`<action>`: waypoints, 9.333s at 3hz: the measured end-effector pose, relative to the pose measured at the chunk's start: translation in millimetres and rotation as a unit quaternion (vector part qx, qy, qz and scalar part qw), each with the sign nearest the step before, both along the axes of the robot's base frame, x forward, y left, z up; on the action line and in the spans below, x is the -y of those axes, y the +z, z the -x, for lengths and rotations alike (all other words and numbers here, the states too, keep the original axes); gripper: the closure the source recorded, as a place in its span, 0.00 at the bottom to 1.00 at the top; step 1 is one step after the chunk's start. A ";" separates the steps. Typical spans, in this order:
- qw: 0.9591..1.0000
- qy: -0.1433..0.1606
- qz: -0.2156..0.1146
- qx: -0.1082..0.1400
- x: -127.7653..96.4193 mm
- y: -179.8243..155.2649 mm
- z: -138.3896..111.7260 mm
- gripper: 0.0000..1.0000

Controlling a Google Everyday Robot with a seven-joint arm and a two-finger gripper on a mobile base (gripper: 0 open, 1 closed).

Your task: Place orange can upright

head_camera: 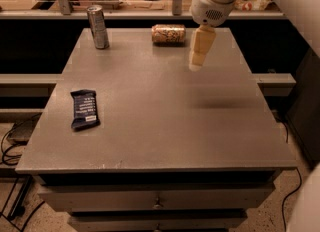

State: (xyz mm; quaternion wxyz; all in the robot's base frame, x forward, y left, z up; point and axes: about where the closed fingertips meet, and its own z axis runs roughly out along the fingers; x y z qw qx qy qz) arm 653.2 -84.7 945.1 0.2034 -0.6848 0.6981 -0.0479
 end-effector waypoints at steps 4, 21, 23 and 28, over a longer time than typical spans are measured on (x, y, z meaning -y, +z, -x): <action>0.999 -0.042 0.023 0.017 -6.1 -37.3 -76.6 0.00; 0.984 0.136 0.106 0.034 -55.0 -91.2 -169.2 0.43; 0.984 0.141 0.103 0.038 -56.6 -86.4 -169.7 0.89; 0.988 0.088 -0.036 0.120 -36.4 27.3 -122.3 1.00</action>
Offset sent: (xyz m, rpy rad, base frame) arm 0.1061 -0.0067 -0.0239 -0.0347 -0.0864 -0.1492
